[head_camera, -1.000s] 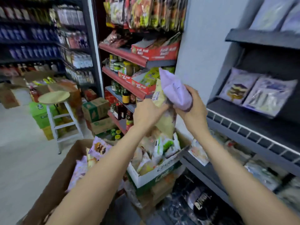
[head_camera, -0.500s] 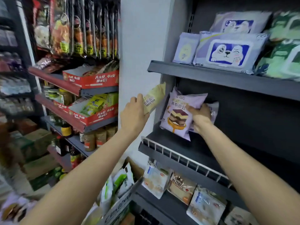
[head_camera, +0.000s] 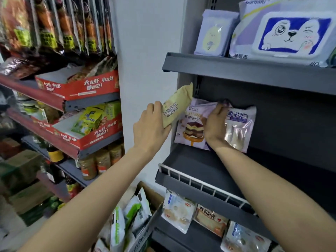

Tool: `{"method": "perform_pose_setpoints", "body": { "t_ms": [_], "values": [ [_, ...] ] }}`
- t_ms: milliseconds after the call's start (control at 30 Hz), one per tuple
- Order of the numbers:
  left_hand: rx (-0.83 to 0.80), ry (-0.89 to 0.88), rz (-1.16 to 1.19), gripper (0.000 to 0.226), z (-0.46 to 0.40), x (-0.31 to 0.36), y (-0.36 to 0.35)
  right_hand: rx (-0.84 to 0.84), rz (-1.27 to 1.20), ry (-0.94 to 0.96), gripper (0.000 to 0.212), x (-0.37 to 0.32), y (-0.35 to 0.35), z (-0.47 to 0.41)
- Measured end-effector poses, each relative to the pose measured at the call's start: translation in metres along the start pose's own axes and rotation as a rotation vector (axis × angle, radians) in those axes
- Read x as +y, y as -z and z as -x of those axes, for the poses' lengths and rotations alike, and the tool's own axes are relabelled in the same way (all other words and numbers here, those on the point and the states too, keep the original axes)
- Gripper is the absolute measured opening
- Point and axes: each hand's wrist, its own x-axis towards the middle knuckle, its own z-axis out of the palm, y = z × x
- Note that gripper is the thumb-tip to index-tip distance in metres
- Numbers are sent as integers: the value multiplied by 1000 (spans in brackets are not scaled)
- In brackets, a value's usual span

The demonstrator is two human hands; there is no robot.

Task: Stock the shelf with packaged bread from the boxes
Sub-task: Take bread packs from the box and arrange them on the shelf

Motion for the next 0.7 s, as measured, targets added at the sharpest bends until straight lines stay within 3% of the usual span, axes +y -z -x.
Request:
{"method": "perform_pose_setpoints", "body": {
  "t_ms": [67,133,200,300,333,400,433,533,600,700],
  "values": [
    [2,-5,-2,47,0,1,-1,47,201,120,82,-3,0,2],
    [-2,-1,-1,46,2,5,0,-3,343,222,71,-7,5,4],
    [-1,2,1,45,8,9,0,-81,327,233,62,-11,14,7],
    [-6,1,-22,44,15,19,-1,-19,-118,79,47,-22,34,19],
    [22,-17,-47,46,18,23,-2,-75,-391,-34,44,-27,44,24],
    [114,-128,-134,54,25,34,-4,-341,-949,-276,47,-36,67,35],
    [155,-197,-187,57,29,40,-6,-451,-1104,-358,46,-36,78,38],
    [225,-377,-167,48,36,56,-12,-427,-1166,-487,15,-26,102,42],
    [221,-474,-79,44,38,65,-9,-350,-1168,-572,13,-10,111,41],
    [77,-667,87,55,43,75,-8,-234,-1264,-628,20,18,133,46]
  ]
}}
